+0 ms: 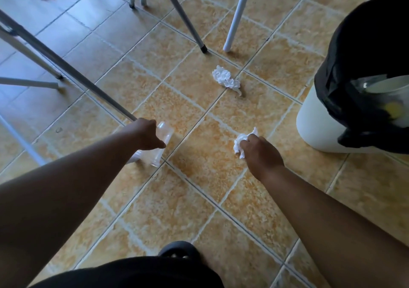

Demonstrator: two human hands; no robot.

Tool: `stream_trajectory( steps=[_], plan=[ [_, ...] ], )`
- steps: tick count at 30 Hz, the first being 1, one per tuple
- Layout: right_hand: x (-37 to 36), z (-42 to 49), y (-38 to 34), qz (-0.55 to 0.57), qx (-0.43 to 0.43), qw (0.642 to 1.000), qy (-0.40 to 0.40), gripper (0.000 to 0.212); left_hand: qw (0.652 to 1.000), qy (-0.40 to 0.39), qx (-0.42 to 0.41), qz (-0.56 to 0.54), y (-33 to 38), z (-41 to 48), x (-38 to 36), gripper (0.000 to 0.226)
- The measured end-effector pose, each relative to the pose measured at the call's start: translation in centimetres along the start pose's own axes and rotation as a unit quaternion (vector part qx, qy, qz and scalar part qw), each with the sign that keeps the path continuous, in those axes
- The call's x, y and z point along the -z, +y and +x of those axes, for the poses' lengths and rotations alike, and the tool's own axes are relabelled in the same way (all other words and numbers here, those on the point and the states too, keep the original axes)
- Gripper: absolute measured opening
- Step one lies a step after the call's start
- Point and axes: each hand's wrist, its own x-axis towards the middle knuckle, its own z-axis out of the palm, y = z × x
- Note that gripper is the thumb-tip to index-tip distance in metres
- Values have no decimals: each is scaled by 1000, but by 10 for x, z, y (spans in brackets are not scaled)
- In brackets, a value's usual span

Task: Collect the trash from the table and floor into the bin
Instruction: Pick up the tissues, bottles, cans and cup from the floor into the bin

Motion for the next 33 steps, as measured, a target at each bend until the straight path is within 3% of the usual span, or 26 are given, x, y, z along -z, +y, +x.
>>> stream_trajectory(
  steps=[7, 12, 17, 21, 24, 28, 33],
  plan=[
    [48, 11, -19, 12, 67, 994, 91, 20, 997, 41, -11, -67, 18, 0, 25, 73],
    [143, 32, -39, 62, 126, 960, 242, 21, 978, 114, -31, -170, 35, 1, 77, 69],
    [249, 35, -18, 73, 153, 928, 331, 22, 958, 213, -82, -174, 72, -14, 148, 74],
    [304, 9, 36, -1, 157, 935, 318, 24, 935, 269, -145, -183, 125, -46, 207, 82],
    [321, -22, 83, -44, 129, 944, 300, 24, 912, 297, -191, -207, 172, -76, 235, 72],
    [311, -65, 140, -41, 60, 952, 297, 22, 884, 309, -268, -226, 239, -112, 247, 65],
    [275, -97, 185, -10, 0, 965, 263, 23, 884, 282, -325, -186, 304, -129, 236, 58]
  ],
)
